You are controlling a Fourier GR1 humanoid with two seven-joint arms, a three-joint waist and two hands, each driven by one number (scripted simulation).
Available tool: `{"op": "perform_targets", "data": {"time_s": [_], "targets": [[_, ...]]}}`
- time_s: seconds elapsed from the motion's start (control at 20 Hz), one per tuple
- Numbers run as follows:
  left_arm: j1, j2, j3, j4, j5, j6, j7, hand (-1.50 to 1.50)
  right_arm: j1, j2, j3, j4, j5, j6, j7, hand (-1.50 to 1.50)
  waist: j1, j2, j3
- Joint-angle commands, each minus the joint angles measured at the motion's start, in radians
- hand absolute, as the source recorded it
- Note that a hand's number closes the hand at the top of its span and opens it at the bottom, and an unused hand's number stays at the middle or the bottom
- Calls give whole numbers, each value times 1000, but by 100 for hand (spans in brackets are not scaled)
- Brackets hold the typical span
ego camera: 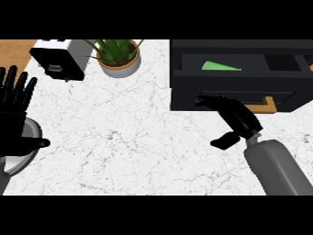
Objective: Pick up the cup, place it into the drawer and close the drawer
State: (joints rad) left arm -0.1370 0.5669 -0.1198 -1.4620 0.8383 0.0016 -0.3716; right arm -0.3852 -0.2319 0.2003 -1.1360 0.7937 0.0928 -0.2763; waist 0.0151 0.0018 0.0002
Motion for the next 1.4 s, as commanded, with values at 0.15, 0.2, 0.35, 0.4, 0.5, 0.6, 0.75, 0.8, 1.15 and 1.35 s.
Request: {"op": "perform_targets", "data": {"time_s": [0.15, 0.2, 0.35, 0.4, 0.5, 0.6, 0.75, 0.8, 1.15, 1.35], "targets": [[59, -25, 59, -8, -26, -74, 15, -150, -210, 49, -80, 358, 29, -53, -83, -150, 3, 2, 0], [49, -38, 54, 20, -27, -72, 6, -150, -276, 26, -112, 432, 12, -39, -115, -150, 8, 5, 0], [55, -46, 72, 50, -48, -111, -29, -150, -368, 5, -174, 561, -24, -25, -179, -150, 14, 8, 1], [33, -37, 64, 36, -38, -109, 4, -150, -354, -8, -189, 644, -17, -83, -241, -150, 23, 13, 2], [-27, -58, 67, 94, -53, -121, -3, -150, -441, 3, -202, 705, -17, -65, -235, -150, 17, 14, 1], [28, -33, 80, 30, -31, -128, 25, -150, -464, -38, -209, 765, -3, -62, -258, -150, 34, 15, 2], [54, -39, 82, 13, -29, -144, 12, -150, -512, -54, -221, 822, -1, -57, -260, -150, 53, 20, 2], [20, -6, 98, 9, -15, -129, 64, -150, -512, -60, -232, 834, -10, -62, -279, -150, 51, 21, 3], [16, -37, 91, 47, -51, -155, 9, -150, -604, -116, -262, 908, -20, -21, -290, -150, 66, 30, 2], [-25, -74, 59, 48, -78, -119, 14, -150, -612, -132, -269, 925, -22, -26, -308, -150, 74, 41, 3]]}}
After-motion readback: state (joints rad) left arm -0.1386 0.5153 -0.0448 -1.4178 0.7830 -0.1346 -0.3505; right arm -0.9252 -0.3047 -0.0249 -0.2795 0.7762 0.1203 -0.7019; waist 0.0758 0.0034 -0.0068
